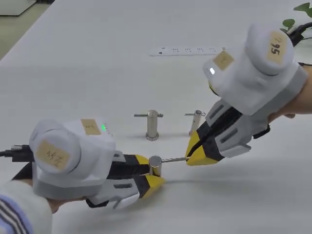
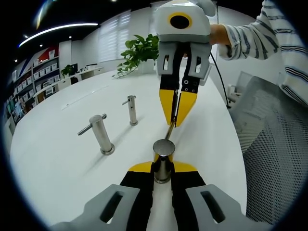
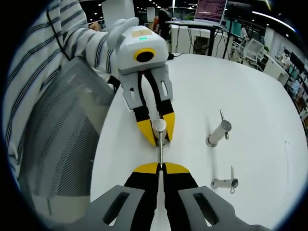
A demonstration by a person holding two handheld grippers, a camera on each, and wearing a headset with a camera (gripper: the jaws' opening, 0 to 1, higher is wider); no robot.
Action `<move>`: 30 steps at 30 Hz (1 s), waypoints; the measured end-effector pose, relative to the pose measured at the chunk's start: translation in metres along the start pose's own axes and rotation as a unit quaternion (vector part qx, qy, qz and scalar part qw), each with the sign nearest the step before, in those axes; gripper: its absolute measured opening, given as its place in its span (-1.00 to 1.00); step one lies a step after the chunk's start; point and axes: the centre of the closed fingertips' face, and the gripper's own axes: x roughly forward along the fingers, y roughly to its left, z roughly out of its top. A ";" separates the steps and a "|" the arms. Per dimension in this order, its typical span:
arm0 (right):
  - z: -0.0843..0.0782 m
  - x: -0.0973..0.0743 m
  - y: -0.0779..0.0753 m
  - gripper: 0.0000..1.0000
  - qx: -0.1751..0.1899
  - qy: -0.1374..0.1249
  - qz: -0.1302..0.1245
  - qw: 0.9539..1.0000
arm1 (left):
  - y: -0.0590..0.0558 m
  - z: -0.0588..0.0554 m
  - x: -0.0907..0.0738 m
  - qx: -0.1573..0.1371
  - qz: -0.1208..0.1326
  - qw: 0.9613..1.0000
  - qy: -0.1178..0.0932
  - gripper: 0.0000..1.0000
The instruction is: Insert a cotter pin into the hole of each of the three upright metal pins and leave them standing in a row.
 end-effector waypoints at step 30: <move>-0.004 -0.005 0.001 -0.93 -0.002 -0.043 -0.016 0.999 | 0.000 0.000 0.000 -0.001 0.000 1.000 -0.002 -0.77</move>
